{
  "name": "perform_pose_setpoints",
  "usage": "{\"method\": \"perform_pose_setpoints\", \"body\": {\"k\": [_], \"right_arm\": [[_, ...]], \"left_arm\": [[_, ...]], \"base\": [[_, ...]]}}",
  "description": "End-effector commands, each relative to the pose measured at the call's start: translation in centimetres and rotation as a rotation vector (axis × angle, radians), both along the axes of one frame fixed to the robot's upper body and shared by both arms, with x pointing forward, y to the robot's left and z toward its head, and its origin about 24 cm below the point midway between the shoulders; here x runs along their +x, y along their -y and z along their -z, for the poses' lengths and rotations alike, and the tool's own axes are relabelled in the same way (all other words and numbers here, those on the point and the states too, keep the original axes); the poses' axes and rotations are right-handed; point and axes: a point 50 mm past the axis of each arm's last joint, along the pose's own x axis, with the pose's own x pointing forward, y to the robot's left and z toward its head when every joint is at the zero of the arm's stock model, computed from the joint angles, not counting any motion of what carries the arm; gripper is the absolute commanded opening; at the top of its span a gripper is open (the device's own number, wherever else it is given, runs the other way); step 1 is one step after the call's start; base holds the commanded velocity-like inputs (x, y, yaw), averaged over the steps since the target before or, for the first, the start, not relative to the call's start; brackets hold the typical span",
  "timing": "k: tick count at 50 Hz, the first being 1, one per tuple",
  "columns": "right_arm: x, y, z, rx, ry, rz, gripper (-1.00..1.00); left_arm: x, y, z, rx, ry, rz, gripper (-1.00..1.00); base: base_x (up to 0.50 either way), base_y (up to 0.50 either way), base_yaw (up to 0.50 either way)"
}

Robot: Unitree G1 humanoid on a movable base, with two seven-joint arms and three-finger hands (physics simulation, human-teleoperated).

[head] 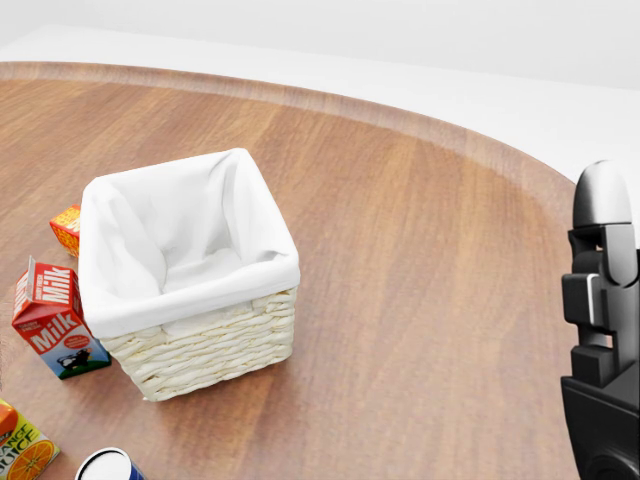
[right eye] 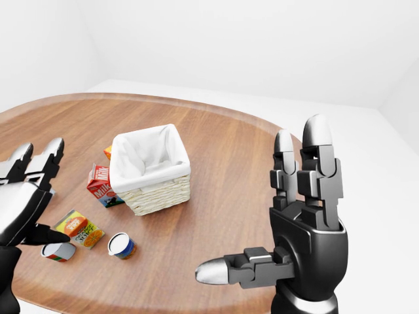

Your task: Pick up the orange juice, and put it in the basket.

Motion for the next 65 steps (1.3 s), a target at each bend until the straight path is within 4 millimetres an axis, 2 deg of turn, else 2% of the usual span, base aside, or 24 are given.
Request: {"method": "perform_pose_setpoints", "body": {"k": [1, 20, 36, 42, 46, 54, 65], "right_arm": [[0.1, 0.0, 0.0, 0.001, -0.002, 0.0, 1.0], [0.2, 0.0, 0.0, 0.001, -0.007, -0.002, 1.0], [0.1, 0.0, 0.0, 0.002, -0.006, 0.0, 1.0], [0.3, 0.0, 0.0, 0.003, -0.01, -0.002, 1.0], [0.3, -0.1, 0.0, 0.001, -0.01, -0.004, 1.0], [0.2, 0.0, 0.0, 0.002, -0.008, -0.002, 1.0], [0.3, -0.1, 0.0, 0.002, -0.011, -0.004, 1.0]], "left_arm": [[0.2, -1.1, 2.2, 0.006, -0.107, -0.08, 1.0], [1.1, -2.0, 4.8, 0.007, -0.218, -0.126, 1.0], [4.1, -1.7, 7.0, 0.0, -0.283, -0.06, 1.0], [3.9, -2.2, 7.0, -0.061, -0.305, -0.109, 1.0], [4.2, -3.0, 7.7, -0.138, -0.341, -0.184, 1.0], [4.7, -3.5, 9.2, -0.111, -0.397, -0.206, 1.0], [4.7, -4.0, 10.1, -0.109, -0.422, -0.216, 1.0]], "base": [[0.0, 0.0, 0.0], [0.0, 0.0, 0.0], [0.0, 0.0, 0.0], [0.0, 0.0, 0.0], [0.0, 0.0, 0.0], [0.0, 0.0, 0.0], [0.0, 0.0, 0.0]]}}
